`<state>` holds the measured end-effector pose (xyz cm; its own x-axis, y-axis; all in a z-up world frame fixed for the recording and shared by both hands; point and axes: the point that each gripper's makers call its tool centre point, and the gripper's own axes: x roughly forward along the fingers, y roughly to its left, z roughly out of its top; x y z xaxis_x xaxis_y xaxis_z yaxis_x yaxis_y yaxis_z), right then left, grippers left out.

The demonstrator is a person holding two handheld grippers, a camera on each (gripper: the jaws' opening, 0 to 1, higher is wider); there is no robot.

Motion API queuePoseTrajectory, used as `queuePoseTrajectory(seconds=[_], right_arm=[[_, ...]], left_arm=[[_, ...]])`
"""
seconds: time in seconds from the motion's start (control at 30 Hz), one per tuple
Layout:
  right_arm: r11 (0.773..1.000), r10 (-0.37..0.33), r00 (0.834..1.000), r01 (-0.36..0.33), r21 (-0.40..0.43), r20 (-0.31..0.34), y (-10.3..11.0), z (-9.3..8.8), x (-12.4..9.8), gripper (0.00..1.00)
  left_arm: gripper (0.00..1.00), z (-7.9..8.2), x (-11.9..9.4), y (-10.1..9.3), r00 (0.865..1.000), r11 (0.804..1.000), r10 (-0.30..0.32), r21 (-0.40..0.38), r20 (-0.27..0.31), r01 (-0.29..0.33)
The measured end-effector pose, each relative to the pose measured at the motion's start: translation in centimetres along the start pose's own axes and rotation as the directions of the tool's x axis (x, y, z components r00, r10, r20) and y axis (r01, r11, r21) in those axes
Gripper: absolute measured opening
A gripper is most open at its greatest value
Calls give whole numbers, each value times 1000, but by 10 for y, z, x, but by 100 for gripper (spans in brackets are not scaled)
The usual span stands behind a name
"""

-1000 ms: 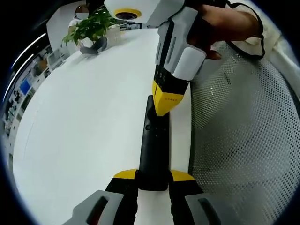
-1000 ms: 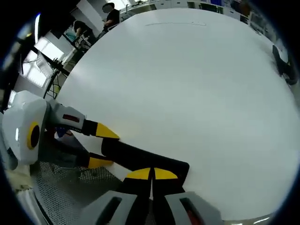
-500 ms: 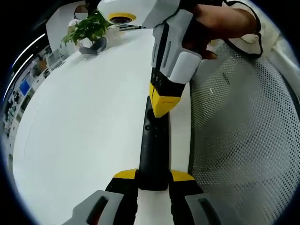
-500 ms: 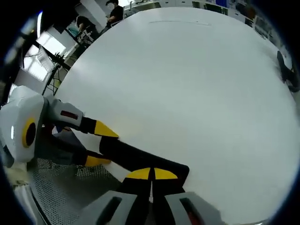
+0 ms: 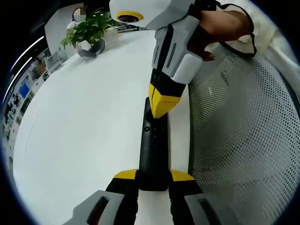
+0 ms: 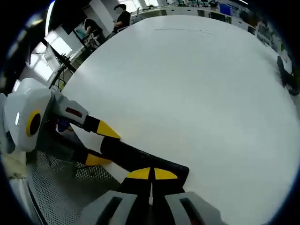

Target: Press the specified remote control buttons in sequence, fully releasing each button before pressing the next.

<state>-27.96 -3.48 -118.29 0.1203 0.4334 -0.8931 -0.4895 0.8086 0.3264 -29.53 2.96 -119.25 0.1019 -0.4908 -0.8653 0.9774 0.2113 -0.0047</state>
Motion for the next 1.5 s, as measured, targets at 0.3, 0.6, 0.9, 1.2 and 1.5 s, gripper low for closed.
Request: queuePoseTrajectory(seconds=[0.3, 0.6, 0.9, 1.2, 1.5], right_arm=[[997, 27, 1000, -26, 71, -7, -3, 7, -4, 0], [995, 62, 998, -60, 77, -31, 7, 19, 3, 0], [998, 58, 993, -54, 37, -101, 12, 9, 12, 0], [997, 59, 993, -54, 47, -101, 10, 9, 13, 0], [993, 76, 993, -67, 96, -89, 9, 10, 14, 0]], left_arm=[[23, 3, 2, -3, 1000, 1000, 14, -25, 22, -14], [23, 5, 3, -6, 1000, 1000, -1, -3, 24, 1], [24, 7, 4, -7, 1000, 1000, -10, 0, 3, 10], [24, 6, 4, -8, 1000, 1000, -15, 6, -1, 15], [23, 6, 4, -7, 1000, 1000, -14, 8, 7, 14]])
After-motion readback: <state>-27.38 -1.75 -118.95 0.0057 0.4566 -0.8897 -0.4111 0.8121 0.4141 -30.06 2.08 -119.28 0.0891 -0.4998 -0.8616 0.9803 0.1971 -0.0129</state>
